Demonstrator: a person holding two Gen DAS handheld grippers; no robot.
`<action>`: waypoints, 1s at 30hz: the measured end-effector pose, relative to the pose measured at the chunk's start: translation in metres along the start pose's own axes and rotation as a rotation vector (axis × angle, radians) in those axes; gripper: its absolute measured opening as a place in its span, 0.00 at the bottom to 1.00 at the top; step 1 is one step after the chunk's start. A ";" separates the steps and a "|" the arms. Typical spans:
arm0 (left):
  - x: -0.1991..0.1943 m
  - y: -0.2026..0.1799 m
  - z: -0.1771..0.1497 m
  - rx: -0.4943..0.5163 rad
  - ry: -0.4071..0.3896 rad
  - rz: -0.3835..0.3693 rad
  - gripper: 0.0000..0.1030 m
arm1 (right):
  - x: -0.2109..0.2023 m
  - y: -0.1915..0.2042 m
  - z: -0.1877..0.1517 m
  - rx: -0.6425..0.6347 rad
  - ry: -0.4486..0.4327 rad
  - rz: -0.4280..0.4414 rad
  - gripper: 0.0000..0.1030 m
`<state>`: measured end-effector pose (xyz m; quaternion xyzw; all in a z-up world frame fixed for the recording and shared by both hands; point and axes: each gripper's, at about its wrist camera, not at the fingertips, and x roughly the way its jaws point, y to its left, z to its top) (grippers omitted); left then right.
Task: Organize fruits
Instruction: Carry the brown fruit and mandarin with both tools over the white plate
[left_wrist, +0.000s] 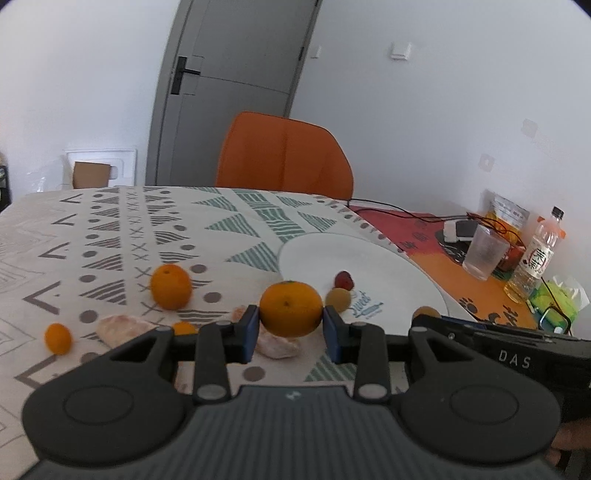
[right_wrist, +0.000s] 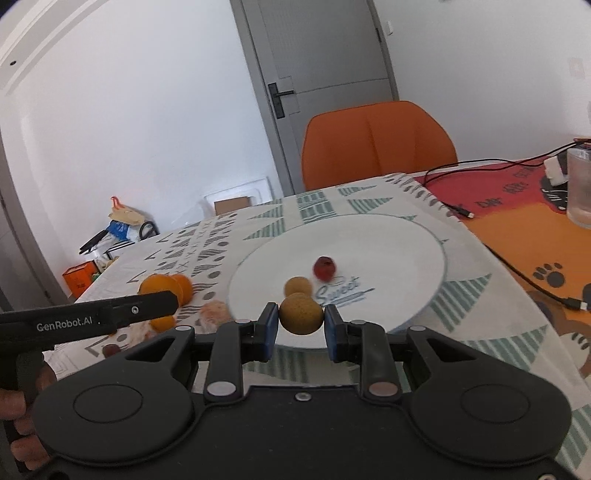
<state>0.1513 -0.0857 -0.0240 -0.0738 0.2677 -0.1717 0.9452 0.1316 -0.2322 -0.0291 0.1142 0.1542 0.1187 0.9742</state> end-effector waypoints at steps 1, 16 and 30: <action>0.002 -0.003 0.000 0.003 0.002 -0.003 0.34 | 0.000 -0.003 0.000 0.006 -0.001 -0.003 0.24; 0.033 -0.026 0.008 0.042 0.025 -0.042 0.34 | 0.001 -0.026 0.007 0.031 -0.028 -0.034 0.25; 0.055 -0.046 0.010 0.051 0.041 -0.053 0.36 | -0.024 -0.048 0.005 0.083 -0.086 -0.049 0.31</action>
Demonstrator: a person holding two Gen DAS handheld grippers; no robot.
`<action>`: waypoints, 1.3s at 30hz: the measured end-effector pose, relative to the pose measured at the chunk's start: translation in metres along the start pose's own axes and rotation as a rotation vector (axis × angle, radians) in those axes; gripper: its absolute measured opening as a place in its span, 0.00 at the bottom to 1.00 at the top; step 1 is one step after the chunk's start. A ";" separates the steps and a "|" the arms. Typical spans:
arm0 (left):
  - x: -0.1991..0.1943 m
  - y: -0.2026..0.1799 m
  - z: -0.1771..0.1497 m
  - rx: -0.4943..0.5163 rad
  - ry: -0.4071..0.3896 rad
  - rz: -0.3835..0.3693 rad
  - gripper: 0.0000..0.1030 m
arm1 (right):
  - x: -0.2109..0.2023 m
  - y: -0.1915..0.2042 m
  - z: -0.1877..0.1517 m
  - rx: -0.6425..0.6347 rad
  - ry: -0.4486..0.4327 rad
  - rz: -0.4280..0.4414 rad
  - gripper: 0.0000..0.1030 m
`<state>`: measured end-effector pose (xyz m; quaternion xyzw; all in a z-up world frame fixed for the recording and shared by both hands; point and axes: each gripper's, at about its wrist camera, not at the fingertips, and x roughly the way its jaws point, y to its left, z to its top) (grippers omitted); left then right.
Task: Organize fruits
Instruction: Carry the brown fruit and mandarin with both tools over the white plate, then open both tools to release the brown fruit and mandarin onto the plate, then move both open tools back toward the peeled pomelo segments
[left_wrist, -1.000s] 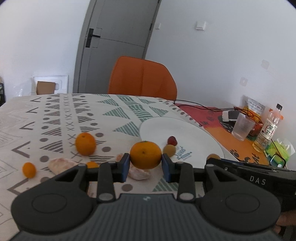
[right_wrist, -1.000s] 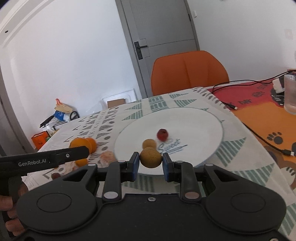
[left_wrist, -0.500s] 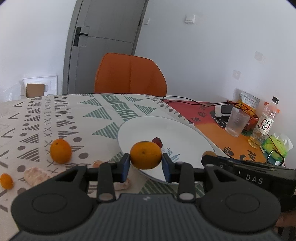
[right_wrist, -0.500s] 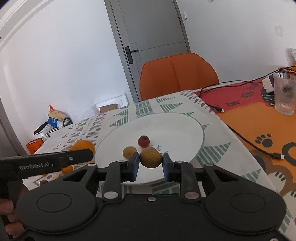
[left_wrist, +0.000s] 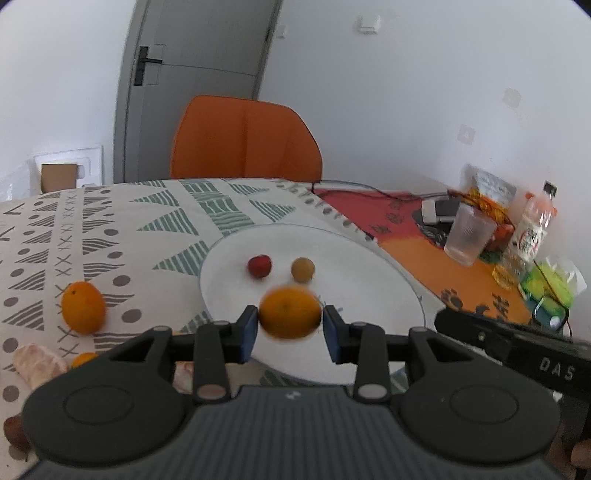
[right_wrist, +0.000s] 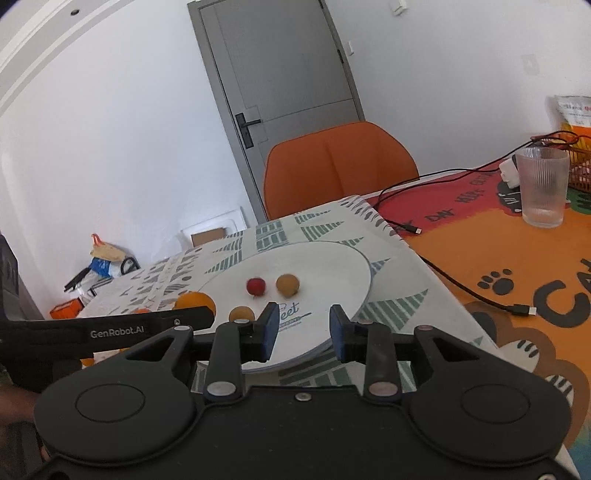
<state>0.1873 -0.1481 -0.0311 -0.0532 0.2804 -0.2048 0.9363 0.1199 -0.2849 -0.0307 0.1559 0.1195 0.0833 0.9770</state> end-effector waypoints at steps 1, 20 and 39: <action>-0.002 0.000 0.001 -0.004 -0.008 -0.002 0.38 | 0.000 -0.001 0.000 0.004 -0.001 0.003 0.31; -0.062 0.043 0.001 -0.055 -0.088 0.183 0.94 | 0.002 0.035 -0.004 -0.024 0.001 0.073 0.72; -0.111 0.078 -0.012 -0.077 -0.120 0.277 0.96 | 0.004 0.079 -0.008 -0.077 -0.003 0.113 1.00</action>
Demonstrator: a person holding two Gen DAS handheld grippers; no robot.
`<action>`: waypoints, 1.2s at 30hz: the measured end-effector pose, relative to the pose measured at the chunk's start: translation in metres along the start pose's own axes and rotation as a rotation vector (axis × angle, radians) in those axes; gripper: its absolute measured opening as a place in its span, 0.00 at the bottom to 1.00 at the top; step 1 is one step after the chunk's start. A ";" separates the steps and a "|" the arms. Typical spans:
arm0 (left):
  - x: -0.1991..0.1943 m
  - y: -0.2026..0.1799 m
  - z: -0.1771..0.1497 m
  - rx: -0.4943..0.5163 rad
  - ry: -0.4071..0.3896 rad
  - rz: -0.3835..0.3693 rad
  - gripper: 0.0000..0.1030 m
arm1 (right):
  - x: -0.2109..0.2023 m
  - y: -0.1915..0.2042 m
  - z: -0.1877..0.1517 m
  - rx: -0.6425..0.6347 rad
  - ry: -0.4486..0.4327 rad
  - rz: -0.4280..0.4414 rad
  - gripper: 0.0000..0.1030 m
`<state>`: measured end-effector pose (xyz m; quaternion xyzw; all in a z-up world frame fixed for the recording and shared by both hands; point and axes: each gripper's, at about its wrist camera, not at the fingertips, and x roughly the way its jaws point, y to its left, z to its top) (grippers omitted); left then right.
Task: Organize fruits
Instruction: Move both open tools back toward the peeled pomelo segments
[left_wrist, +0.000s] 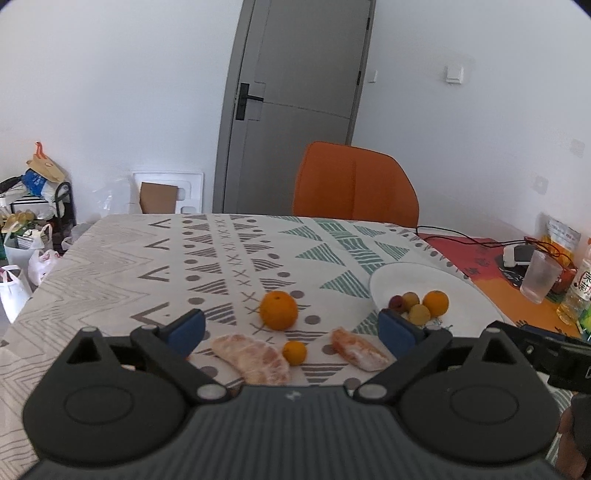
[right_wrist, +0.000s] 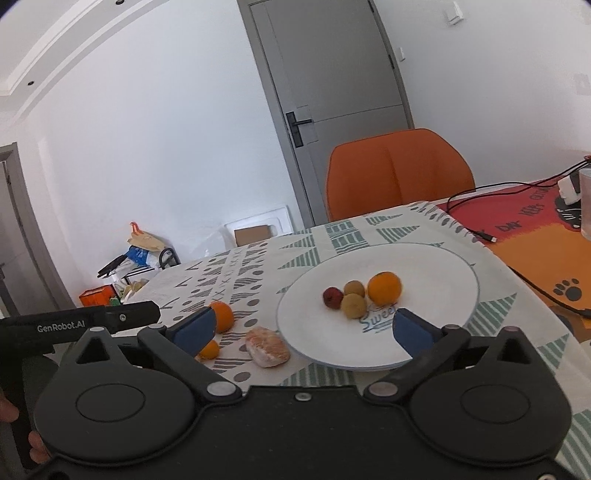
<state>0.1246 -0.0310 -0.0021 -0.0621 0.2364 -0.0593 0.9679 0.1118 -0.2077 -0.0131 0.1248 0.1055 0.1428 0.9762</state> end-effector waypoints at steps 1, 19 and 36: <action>-0.001 0.002 0.000 -0.001 -0.001 0.003 0.96 | 0.001 0.002 0.000 -0.002 0.002 0.003 1.00; -0.021 0.050 -0.011 -0.046 0.001 0.071 0.96 | 0.024 0.038 -0.014 -0.054 0.066 0.077 1.00; -0.005 0.067 -0.035 -0.102 0.053 0.039 0.70 | 0.058 0.051 -0.031 -0.132 0.179 0.061 0.63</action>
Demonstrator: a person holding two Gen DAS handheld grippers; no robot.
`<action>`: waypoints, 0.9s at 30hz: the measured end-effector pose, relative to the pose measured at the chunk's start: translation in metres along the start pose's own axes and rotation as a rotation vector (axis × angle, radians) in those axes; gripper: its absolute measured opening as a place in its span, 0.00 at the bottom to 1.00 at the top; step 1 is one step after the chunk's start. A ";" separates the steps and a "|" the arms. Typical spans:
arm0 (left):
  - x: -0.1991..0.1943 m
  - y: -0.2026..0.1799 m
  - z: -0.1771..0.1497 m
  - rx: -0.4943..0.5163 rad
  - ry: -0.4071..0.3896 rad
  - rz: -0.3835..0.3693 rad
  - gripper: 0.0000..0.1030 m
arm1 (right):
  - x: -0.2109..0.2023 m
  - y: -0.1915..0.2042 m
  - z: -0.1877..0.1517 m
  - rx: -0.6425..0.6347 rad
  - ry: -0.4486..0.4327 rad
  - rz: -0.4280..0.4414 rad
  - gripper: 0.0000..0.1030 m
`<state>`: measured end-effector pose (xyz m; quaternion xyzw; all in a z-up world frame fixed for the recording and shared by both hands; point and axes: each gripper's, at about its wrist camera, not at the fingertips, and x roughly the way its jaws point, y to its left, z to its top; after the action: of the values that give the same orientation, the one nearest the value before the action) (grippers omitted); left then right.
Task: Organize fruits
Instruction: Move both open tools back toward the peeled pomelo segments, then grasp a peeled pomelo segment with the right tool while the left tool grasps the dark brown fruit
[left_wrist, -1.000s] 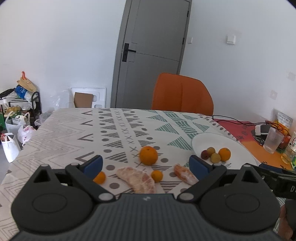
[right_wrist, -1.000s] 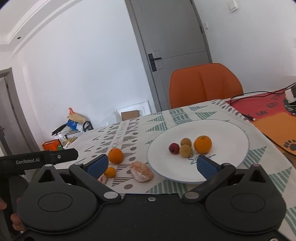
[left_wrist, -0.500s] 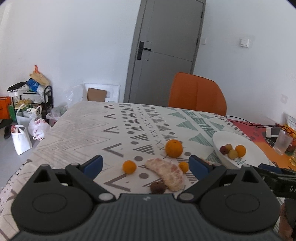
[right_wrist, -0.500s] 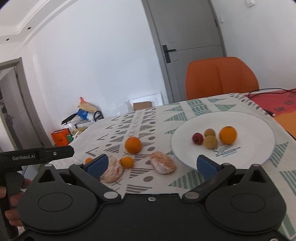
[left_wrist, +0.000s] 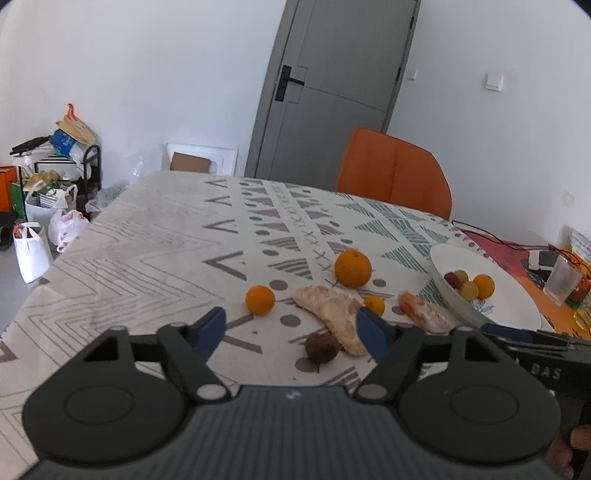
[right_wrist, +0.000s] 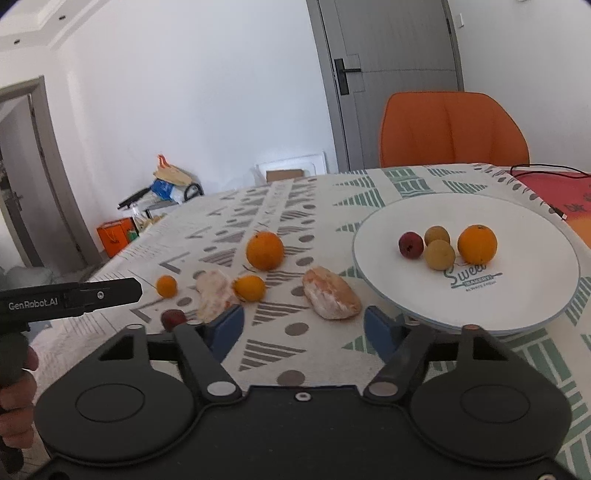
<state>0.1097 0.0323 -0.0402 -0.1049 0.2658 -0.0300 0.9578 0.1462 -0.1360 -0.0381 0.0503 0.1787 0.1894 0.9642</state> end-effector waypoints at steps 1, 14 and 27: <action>0.002 0.000 -0.001 0.000 0.007 -0.007 0.65 | 0.002 0.000 0.000 -0.002 0.006 -0.005 0.61; 0.026 -0.007 -0.011 -0.004 0.069 -0.084 0.47 | 0.030 0.002 0.004 -0.027 0.063 -0.069 0.48; 0.035 -0.004 -0.012 -0.030 0.078 -0.075 0.23 | 0.042 0.015 0.010 -0.095 0.065 -0.103 0.38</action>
<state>0.1338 0.0225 -0.0669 -0.1281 0.2990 -0.0661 0.9433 0.1812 -0.1067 -0.0401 -0.0109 0.2028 0.1491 0.9677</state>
